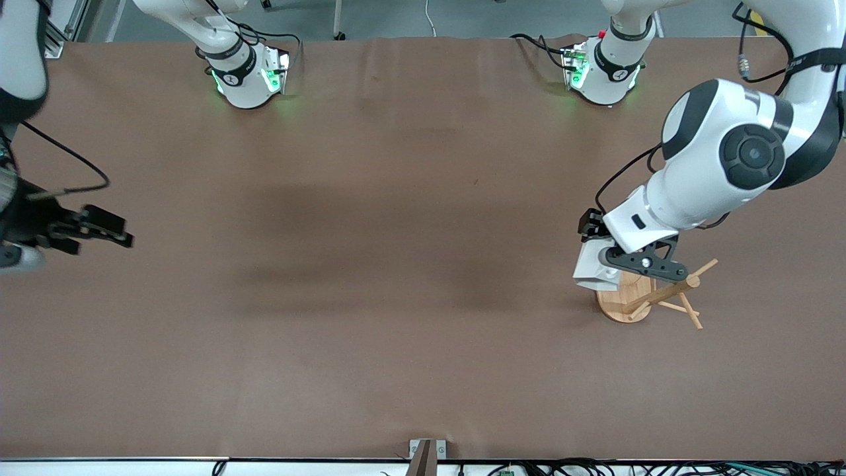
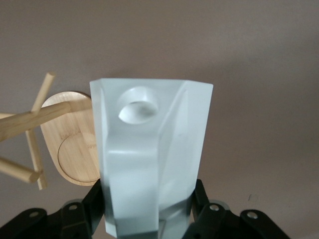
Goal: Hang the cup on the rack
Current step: 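Move the cup over the wooden rack while the right gripper retracts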
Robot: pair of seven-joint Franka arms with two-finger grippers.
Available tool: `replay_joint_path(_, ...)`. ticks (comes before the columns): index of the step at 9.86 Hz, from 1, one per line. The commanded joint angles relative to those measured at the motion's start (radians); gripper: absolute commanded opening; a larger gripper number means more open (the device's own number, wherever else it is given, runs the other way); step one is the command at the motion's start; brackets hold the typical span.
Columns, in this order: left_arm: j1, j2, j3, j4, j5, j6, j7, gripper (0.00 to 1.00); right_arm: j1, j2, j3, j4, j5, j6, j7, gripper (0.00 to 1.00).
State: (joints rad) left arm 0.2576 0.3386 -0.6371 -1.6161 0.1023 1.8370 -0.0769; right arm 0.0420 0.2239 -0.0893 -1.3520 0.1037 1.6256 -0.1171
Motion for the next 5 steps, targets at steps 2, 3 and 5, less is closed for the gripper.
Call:
replay_joint_path(2, 0.006, 0.013, -0.006, -0.053, 0.027, 0.011, 0.042, 0.27, -0.054, -0.067, 0.006, 0.027, -0.036, -0.048, -0.021, 1.0)
replay_joint_path(3, 0.017, 0.001, -0.006, -0.071, 0.027, 0.011, 0.043, 0.27, -0.053, -0.101, 0.008, 0.027, -0.041, -0.096, -0.026, 1.0)
replay_joint_path(5, 0.032, -0.033, -0.007, -0.114, 0.027, 0.013, 0.045, 0.27, -0.051, -0.182, 0.011, -0.021, -0.055, -0.134, 0.055, 1.0)
